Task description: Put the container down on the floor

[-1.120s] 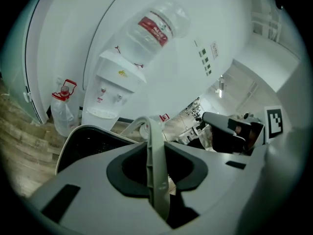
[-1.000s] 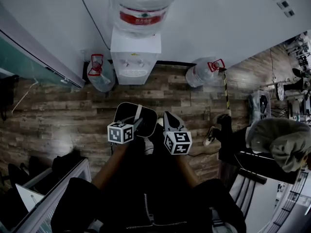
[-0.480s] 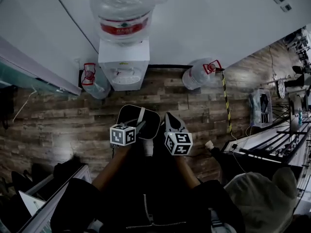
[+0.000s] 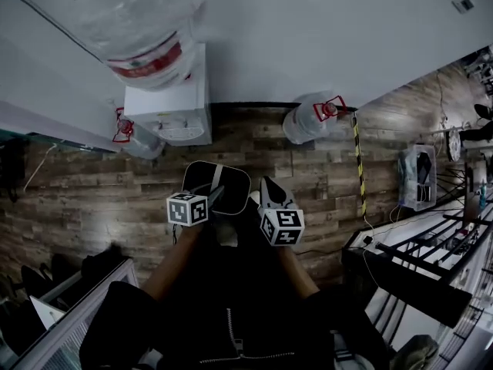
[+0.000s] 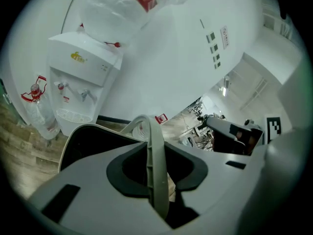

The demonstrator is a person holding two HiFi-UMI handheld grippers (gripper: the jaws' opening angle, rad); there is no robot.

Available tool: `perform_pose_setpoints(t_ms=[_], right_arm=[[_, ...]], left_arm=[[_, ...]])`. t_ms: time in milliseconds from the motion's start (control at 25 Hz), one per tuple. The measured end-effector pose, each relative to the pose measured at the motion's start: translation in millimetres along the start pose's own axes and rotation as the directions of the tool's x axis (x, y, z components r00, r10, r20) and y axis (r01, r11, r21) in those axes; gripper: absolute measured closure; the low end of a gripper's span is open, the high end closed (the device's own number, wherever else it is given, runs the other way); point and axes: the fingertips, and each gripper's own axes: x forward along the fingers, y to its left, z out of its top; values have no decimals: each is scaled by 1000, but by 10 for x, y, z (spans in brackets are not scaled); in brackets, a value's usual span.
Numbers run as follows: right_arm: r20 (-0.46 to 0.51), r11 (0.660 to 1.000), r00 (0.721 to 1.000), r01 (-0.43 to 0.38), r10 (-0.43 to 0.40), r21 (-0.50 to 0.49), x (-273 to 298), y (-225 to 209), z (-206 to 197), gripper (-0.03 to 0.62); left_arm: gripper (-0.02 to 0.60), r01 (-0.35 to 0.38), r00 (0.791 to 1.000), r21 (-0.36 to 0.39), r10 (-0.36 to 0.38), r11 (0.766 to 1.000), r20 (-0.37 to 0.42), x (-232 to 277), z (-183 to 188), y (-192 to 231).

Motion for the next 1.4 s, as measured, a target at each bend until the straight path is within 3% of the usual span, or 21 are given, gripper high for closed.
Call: perform_pose_setpoints(t_ms=[400,680,1120,1400], right_arm=[[17,998,998,-61,62,-30,195,-964,373,583],[11,996,996,-83,83,-20,412,-1196,515,583],[-101,991,989,-112,104,-76,1264,-1353,351,583],[-84,994,992,-97,93,-45,1776,-1549,275,583]], left_arm=[[494,-65,993,-71,71,995,96,740,590,-249],[494,-74,991,-100,84,992,101,1214,977,-231],[494,-94,994,-115,99,989,45,2346,1178,540],[494,-115,991,-117,122,987,60,2868,1436,1003]])
